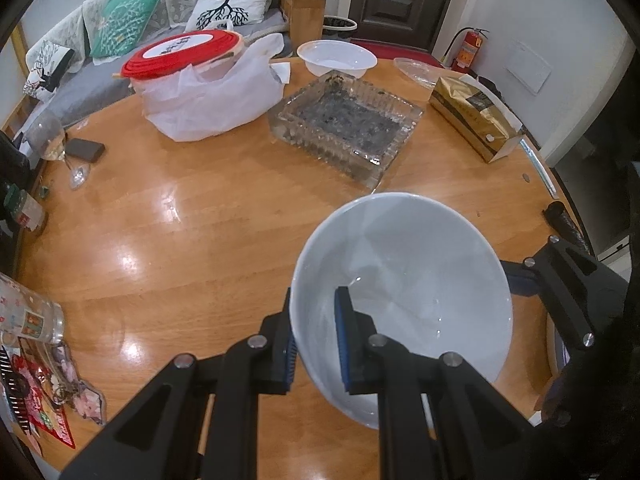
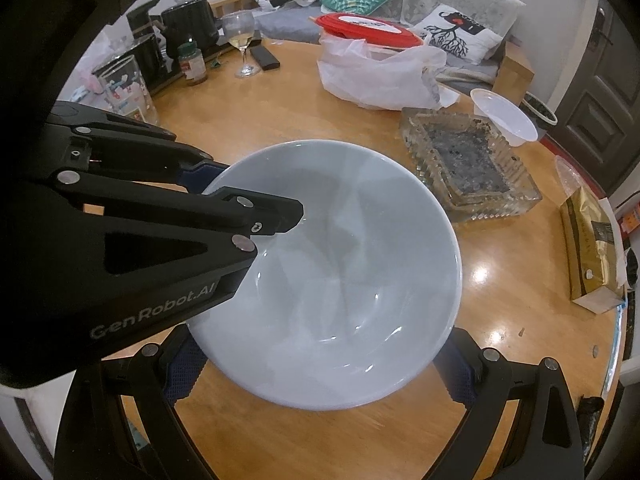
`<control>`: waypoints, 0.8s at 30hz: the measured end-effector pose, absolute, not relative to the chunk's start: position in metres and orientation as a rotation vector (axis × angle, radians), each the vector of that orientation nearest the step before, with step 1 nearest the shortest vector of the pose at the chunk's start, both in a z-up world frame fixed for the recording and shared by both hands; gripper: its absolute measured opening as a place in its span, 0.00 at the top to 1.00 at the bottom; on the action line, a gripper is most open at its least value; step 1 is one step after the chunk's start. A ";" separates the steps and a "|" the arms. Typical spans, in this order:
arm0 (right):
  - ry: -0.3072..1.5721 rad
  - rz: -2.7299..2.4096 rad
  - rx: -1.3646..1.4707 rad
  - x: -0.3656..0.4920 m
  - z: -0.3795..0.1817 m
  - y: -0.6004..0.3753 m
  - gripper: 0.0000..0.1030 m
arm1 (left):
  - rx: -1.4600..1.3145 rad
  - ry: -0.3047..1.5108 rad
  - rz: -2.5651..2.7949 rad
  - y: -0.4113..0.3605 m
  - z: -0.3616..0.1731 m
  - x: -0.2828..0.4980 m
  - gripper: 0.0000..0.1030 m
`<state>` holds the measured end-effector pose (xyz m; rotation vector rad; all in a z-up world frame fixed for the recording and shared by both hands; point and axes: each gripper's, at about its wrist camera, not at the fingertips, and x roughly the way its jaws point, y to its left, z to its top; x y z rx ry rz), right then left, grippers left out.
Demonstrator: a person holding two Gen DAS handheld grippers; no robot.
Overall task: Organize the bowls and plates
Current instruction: 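Carry the white bowl with the left gripper and lower it onto the nested bowls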
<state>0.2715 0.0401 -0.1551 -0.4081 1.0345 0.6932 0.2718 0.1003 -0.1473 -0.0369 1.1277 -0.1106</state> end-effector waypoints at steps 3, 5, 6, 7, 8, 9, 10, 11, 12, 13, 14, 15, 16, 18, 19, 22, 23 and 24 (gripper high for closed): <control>1.032 0.693 -0.414 0.271 -0.155 0.041 0.08 | -0.039 1.126 -0.110 0.101 -0.148 0.272 0.88; 1.033 0.692 -0.419 0.271 -0.156 0.040 0.08 | -0.031 1.126 -0.110 0.101 -0.149 0.272 0.88; 1.033 0.691 -0.422 0.271 -0.156 0.040 0.08 | -0.023 1.126 -0.110 0.100 -0.149 0.272 0.88; 1.034 0.691 -0.423 0.271 -0.155 0.040 0.08 | -0.017 1.126 -0.109 0.100 -0.149 0.272 0.88; 1.034 0.689 -0.425 0.270 -0.155 0.040 0.08 | -0.009 1.125 -0.107 0.099 -0.150 0.272 0.88; 1.035 0.688 -0.427 0.270 -0.155 0.040 0.08 | -0.003 1.123 -0.104 0.098 -0.150 0.272 0.88; 1.038 0.687 -0.429 0.270 -0.155 0.040 0.08 | 0.004 1.122 -0.101 0.096 -0.150 0.271 0.88; 1.040 0.686 -0.431 0.270 -0.154 0.040 0.08 | 0.012 1.121 -0.099 0.095 -0.150 0.271 0.87; 1.042 0.684 -0.430 0.270 -0.154 0.039 0.08 | 0.019 1.120 -0.098 0.094 -0.151 0.271 0.87; 1.043 0.684 -0.426 0.270 -0.154 0.038 0.08 | 0.022 1.121 -0.097 0.094 -0.151 0.271 0.86; 1.043 0.684 -0.424 0.270 -0.154 0.038 0.08 | 0.022 1.124 -0.095 0.093 -0.152 0.271 0.86; 1.045 0.682 -0.420 0.270 -0.154 0.037 0.08 | 0.021 1.126 -0.094 0.093 -0.153 0.271 0.86; 1.044 0.681 -0.418 0.270 -0.154 0.036 0.08 | 0.021 1.130 -0.092 0.093 -0.155 0.272 0.86; 1.046 0.678 -0.414 0.270 -0.154 0.035 0.08 | 0.022 1.137 -0.091 0.093 -0.158 0.272 0.86; 1.043 0.679 -0.415 0.269 -0.154 0.034 0.07 | 0.026 1.136 -0.089 0.093 -0.159 0.272 0.86; 1.041 0.680 -0.416 0.269 -0.154 0.034 0.07 | 0.030 1.137 -0.085 0.092 -0.160 0.272 0.86; 1.041 0.680 -0.416 0.268 -0.154 0.033 0.07 | 0.029 1.137 -0.086 0.092 -0.160 0.272 0.86; 1.041 0.681 -0.416 0.268 -0.154 0.034 0.07 | 0.029 1.137 -0.086 0.091 -0.160 0.272 0.86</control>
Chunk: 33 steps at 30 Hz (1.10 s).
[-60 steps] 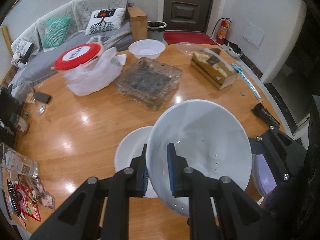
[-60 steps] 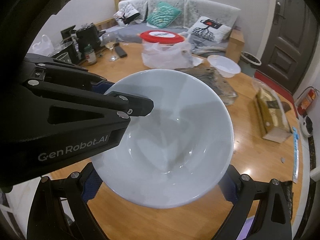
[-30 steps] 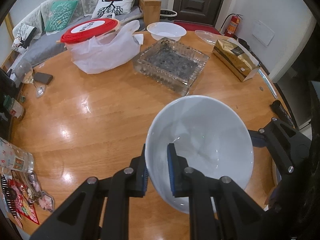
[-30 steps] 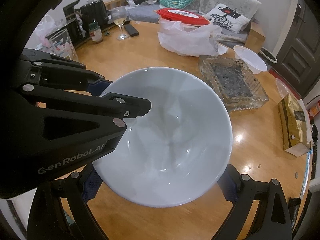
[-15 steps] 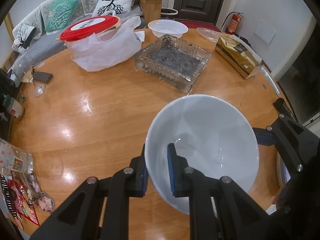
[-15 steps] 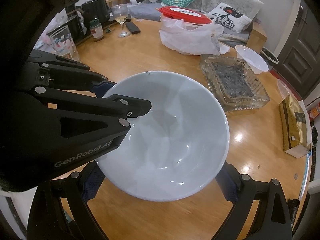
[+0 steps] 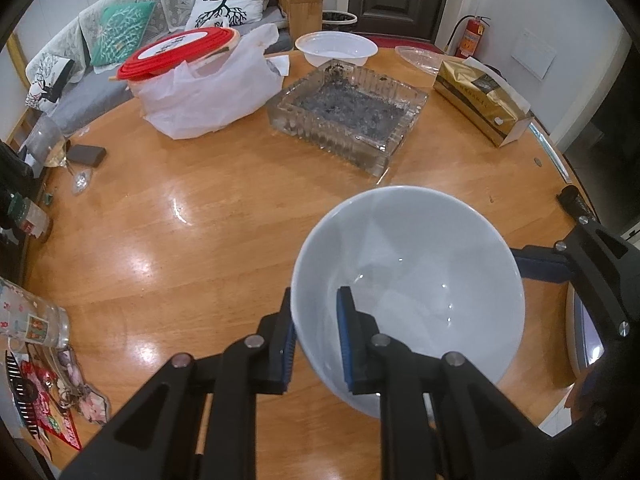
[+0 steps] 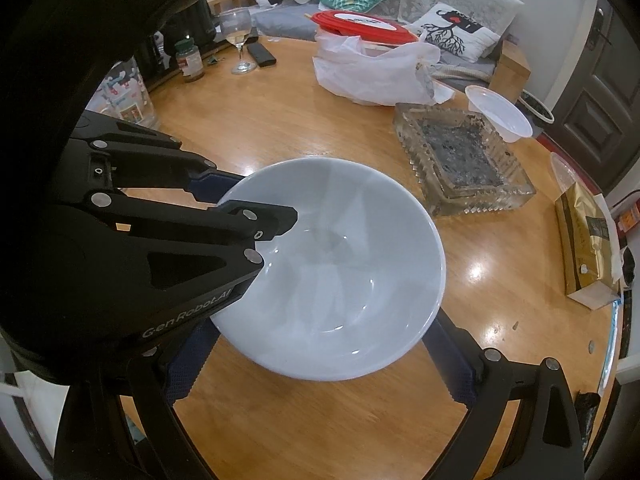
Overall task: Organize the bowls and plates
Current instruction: 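Carry the white bowl with the left gripper and lower it onto the nested bowls, then open the left gripper to release the bowl onto the stack, then grasp the bowl stack rim with the left gripper while the right gripper braces its side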
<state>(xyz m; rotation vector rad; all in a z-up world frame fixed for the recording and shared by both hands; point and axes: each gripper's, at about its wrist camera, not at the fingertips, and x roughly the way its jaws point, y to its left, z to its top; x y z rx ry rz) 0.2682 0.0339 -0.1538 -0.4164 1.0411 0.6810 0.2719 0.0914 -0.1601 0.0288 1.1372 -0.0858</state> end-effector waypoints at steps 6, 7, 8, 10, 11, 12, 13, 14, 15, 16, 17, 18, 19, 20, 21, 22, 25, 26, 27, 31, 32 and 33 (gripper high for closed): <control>1.028 0.680 -0.440 0.264 -0.155 0.033 0.05 | 0.036 1.139 -0.073 0.088 -0.163 0.272 0.85; 1.026 0.680 -0.438 0.263 -0.156 0.034 0.05 | 0.034 1.140 -0.071 0.088 -0.162 0.272 0.85; 1.025 0.680 -0.436 0.263 -0.156 0.033 0.05 | 0.032 1.140 -0.070 0.088 -0.162 0.272 0.85; 1.018 0.680 -0.433 0.261 -0.156 0.032 0.06 | 0.030 1.141 -0.070 0.089 -0.161 0.271 0.83; 1.012 0.680 -0.436 0.260 -0.156 0.032 0.07 | 0.025 1.141 -0.071 0.089 -0.160 0.270 0.83; 0.999 0.679 -0.436 0.258 -0.155 0.030 0.07 | 0.022 1.139 -0.068 0.090 -0.159 0.269 0.81; 0.986 0.678 -0.429 0.256 -0.154 0.028 0.07 | 0.019 1.135 -0.066 0.091 -0.157 0.268 0.76; 0.977 0.676 -0.419 0.254 -0.154 0.026 0.07 | 0.012 1.127 -0.059 0.093 -0.155 0.267 0.73; 0.966 0.673 -0.399 0.252 -0.152 0.021 0.07 | 0.005 1.121 -0.055 0.094 -0.153 0.266 0.69; 0.955 0.672 -0.382 0.250 -0.151 0.017 0.07 | -0.004 1.115 -0.052 0.096 -0.150 0.265 0.68; 0.938 0.671 -0.366 0.247 -0.151 0.012 0.07 | -0.014 1.113 -0.049 0.097 -0.148 0.264 0.67; 0.911 0.669 -0.351 0.243 -0.151 0.007 0.07 | -0.021 1.112 -0.049 0.099 -0.147 0.264 0.66; 0.883 0.669 -0.339 0.240 -0.152 0.002 0.07 | -0.030 1.114 -0.050 0.100 -0.146 0.264 0.64; 0.869 0.667 -0.333 0.238 -0.154 -0.001 0.06 | -0.038 1.115 -0.051 0.100 -0.145 0.264 0.63; 0.855 0.663 -0.326 0.235 -0.157 -0.003 0.06 | -0.042 1.115 -0.051 0.100 -0.146 0.264 0.62; 0.848 0.659 -0.322 0.234 -0.161 -0.006 0.06 | -0.047 1.118 -0.053 0.100 -0.146 0.265 0.62; 0.856 0.655 -0.300 0.233 -0.176 -0.010 0.06 | -0.060 1.128 -0.060 0.098 -0.151 0.267 0.62; 0.864 0.656 -0.287 0.233 -0.180 -0.011 0.06 | -0.063 1.135 -0.064 0.097 -0.153 0.269 0.62; 0.876 0.653 -0.277 0.235 -0.185 -0.012 0.06 | -0.061 1.141 -0.066 0.095 -0.156 0.271 0.62; 0.889 0.640 -0.304 0.241 -0.197 -0.008 0.06 | -0.053 1.160 -0.074 0.093 -0.169 0.276 0.62; 0.892 0.643 -0.316 0.243 -0.201 -0.005 0.06 | -0.056 1.162 -0.075 0.093 -0.172 0.277 0.62; 0.895 0.648 -0.319 0.245 -0.203 -0.004 0.06 | -0.061 1.163 -0.077 0.094 -0.175 0.278 0.62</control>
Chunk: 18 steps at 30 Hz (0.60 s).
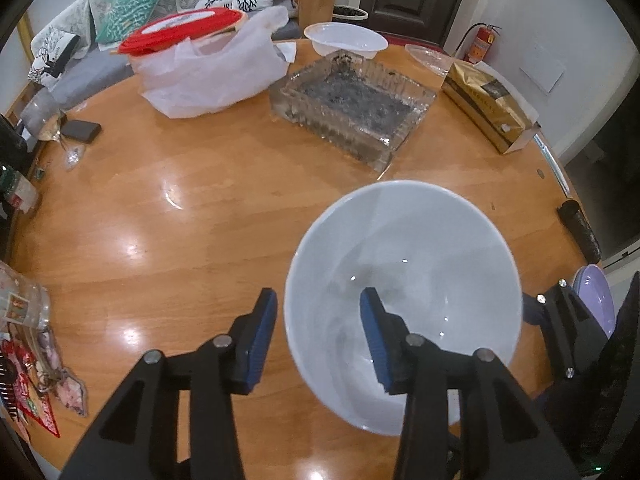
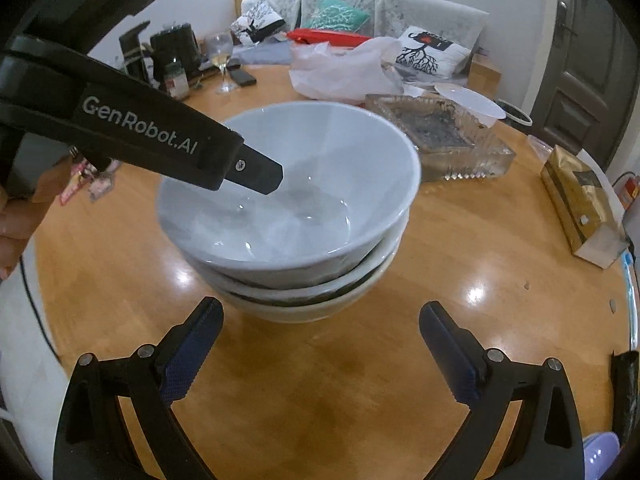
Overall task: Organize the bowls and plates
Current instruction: 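Grasp the bowl stack rim with the left gripper while the right gripper braces its side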
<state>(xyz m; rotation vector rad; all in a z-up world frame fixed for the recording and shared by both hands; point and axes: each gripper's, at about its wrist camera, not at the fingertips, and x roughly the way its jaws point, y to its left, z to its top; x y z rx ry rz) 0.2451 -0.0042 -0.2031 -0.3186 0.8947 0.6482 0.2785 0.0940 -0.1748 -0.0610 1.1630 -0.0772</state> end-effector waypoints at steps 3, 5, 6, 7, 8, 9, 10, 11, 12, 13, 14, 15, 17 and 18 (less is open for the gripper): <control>0.907 0.692 -0.298 0.250 -0.211 -0.001 0.06 | -0.076 1.156 -0.093 0.096 -0.178 0.281 0.62; 0.913 0.715 -0.298 0.253 -0.216 0.003 0.06 | -0.077 1.152 -0.105 0.096 -0.180 0.282 0.62; 0.915 0.725 -0.305 0.256 -0.219 0.005 0.06 | -0.075 1.151 -0.112 0.096 -0.181 0.283 0.62; 0.916 0.734 -0.311 0.258 -0.221 0.008 0.06 | -0.074 1.150 -0.119 0.096 -0.182 0.284 0.62; 0.916 0.740 -0.314 0.261 -0.223 0.011 0.06 | -0.071 1.147 -0.124 0.096 -0.182 0.284 0.62; 0.916 0.748 -0.322 0.263 -0.225 0.014 0.06 | -0.068 1.141 -0.130 0.096 -0.183 0.284 0.62; 0.917 0.756 -0.330 0.266 -0.226 0.017 0.06 | -0.068 1.137 -0.135 0.096 -0.183 0.284 0.62; 0.914 0.764 -0.334 0.268 -0.228 0.019 0.05 | -0.072 1.131 -0.143 0.096 -0.183 0.284 0.64; 0.909 0.772 -0.334 0.269 -0.229 0.020 0.04 | -0.084 1.129 -0.145 0.098 -0.183 0.284 0.67; 0.906 0.776 -0.336 0.271 -0.230 0.022 0.02 | -0.095 1.130 -0.149 0.100 -0.184 0.284 0.68; 0.908 0.783 -0.337 0.274 -0.231 0.023 0.01 | -0.101 1.130 -0.152 0.101 -0.184 0.285 0.69; 0.914 0.792 -0.335 0.277 -0.233 0.024 0.01 | -0.105 1.129 -0.156 0.103 -0.185 0.284 0.71; 0.916 0.803 -0.345 0.281 -0.234 0.027 0.01 | -0.120 1.138 -0.162 0.107 -0.188 0.284 0.74; 0.916 0.808 -0.350 0.282 -0.234 0.029 0.01 | -0.128 1.139 -0.164 0.109 -0.188 0.284 0.74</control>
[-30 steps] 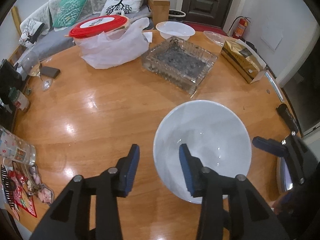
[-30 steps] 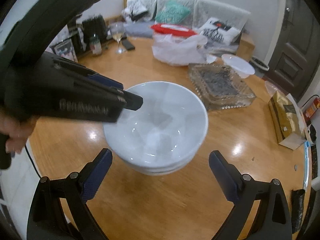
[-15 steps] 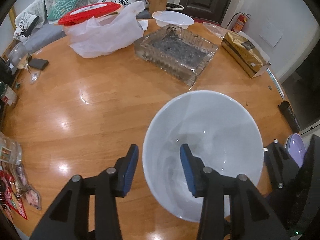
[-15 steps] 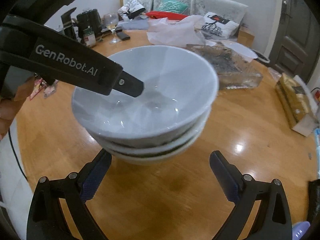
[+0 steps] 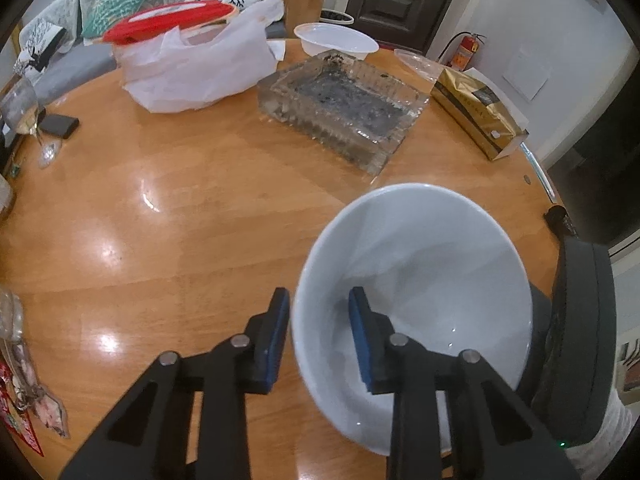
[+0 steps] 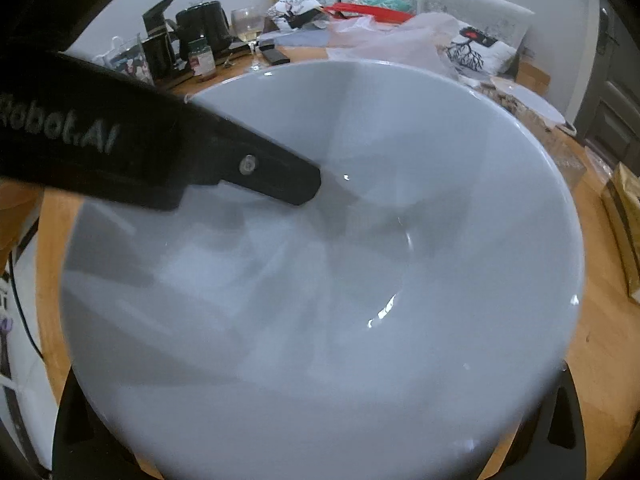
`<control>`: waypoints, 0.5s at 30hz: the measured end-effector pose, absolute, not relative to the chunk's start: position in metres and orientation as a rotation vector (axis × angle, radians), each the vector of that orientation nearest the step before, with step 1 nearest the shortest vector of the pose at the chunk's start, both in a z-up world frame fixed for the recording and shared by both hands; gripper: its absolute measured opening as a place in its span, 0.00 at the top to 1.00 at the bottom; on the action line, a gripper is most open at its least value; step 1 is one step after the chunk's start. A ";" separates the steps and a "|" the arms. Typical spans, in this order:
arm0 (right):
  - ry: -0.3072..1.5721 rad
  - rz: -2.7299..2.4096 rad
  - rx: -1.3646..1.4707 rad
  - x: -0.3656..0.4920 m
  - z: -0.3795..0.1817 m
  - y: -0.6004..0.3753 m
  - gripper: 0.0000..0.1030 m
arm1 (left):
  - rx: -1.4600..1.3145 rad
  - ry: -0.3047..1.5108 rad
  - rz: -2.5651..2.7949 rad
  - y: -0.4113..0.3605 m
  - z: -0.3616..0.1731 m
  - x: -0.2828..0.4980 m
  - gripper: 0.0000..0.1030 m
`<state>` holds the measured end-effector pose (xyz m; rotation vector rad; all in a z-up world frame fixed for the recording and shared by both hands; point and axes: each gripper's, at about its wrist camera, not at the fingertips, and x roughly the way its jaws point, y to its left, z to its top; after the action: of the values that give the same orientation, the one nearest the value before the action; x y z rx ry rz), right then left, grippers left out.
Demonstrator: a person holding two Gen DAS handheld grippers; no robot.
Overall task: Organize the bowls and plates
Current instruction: 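Grasp the bowl stack rim with the left gripper while the right gripper braces its side, then carry the bowl stack with both grippers over the purple plate stack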
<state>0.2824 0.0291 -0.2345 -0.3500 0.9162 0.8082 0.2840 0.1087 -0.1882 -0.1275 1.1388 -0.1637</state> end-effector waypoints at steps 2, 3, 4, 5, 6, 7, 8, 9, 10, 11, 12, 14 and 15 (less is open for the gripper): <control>0.915 0.821 -0.362 0.286 -0.235 0.032 0.01 | -0.170 1.134 -0.176 0.114 -0.189 0.284 0.77; 0.914 0.825 -0.371 0.288 -0.235 0.034 0.01 | -0.184 1.134 -0.181 0.117 -0.189 0.284 0.79; 0.913 0.824 -0.381 0.290 -0.236 0.037 0.01 | -0.213 1.134 -0.187 0.120 -0.189 0.284 0.80; 0.912 0.823 -0.393 0.291 -0.237 0.039 0.01 | -0.229 1.134 -0.190 0.122 -0.190 0.285 0.80; 0.909 0.825 -0.398 0.292 -0.237 0.039 0.01 | -0.244 1.134 -0.196 0.124 -0.190 0.285 0.80; 0.909 0.828 -0.401 0.293 -0.237 0.040 0.01 | -0.251 1.133 -0.200 0.125 -0.190 0.285 0.80; 0.908 0.832 -0.404 0.294 -0.237 0.041 0.01 | -0.257 1.133 -0.204 0.126 -0.190 0.285 0.80; 0.909 0.835 -0.404 0.295 -0.238 0.042 0.01 | -0.261 1.133 -0.204 0.127 -0.190 0.286 0.80; 0.910 0.833 -0.401 0.297 -0.238 0.042 0.00 | -0.264 1.132 -0.202 0.127 -0.190 0.286 0.80; 0.911 0.830 -0.397 0.298 -0.238 0.042 0.00 | -0.267 1.132 -0.201 0.128 -0.191 0.287 0.80; 0.915 0.826 -0.393 0.300 -0.238 0.043 0.00 | -0.273 1.133 -0.201 0.129 -0.191 0.287 0.81; 0.913 0.818 -0.394 0.294 -0.238 0.040 0.01 | -0.282 1.135 -0.206 0.130 -0.191 0.288 0.81; 0.910 0.812 -0.391 0.294 -0.238 0.041 0.01 | -0.284 1.135 -0.207 0.131 -0.192 0.288 0.80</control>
<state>0.2942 0.0406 -0.2378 -0.3906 0.9095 0.8116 0.2880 0.1308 -0.1919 -0.2841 1.1350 -0.2074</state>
